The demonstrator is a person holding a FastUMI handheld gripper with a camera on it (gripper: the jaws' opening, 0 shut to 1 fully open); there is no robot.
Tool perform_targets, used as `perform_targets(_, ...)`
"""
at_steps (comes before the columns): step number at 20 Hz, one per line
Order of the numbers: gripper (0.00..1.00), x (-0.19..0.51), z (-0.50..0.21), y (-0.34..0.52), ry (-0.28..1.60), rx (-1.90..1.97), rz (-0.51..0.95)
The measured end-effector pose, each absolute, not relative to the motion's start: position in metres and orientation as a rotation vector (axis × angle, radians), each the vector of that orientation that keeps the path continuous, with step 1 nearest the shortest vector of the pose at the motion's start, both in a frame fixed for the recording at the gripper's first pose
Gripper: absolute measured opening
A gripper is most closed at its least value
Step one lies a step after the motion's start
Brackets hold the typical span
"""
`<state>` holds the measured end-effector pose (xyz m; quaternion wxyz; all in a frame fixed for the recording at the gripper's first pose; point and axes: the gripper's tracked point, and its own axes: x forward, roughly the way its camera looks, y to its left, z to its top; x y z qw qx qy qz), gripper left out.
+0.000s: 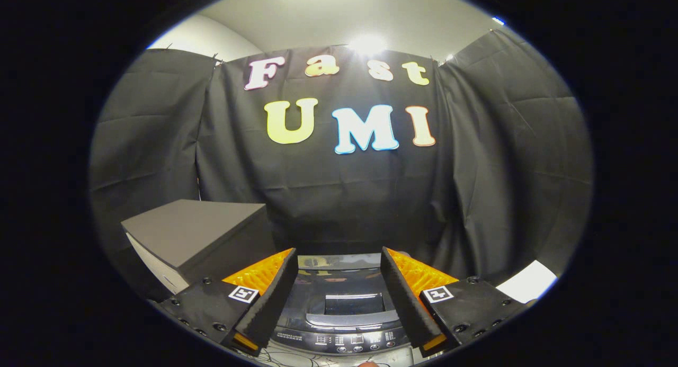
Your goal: Put the clothes into the washing machine and then close the washing machine lid.
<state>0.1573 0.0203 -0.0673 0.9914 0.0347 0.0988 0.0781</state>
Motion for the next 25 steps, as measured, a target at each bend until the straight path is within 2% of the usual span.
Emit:
perform_targets(14, 0.97, 0.069, -0.019, 0.011, 0.097, 0.08, 0.138)
perform_targets(25, 0.97, 0.046, -0.018, 0.016, 0.078, 0.066, 0.147)
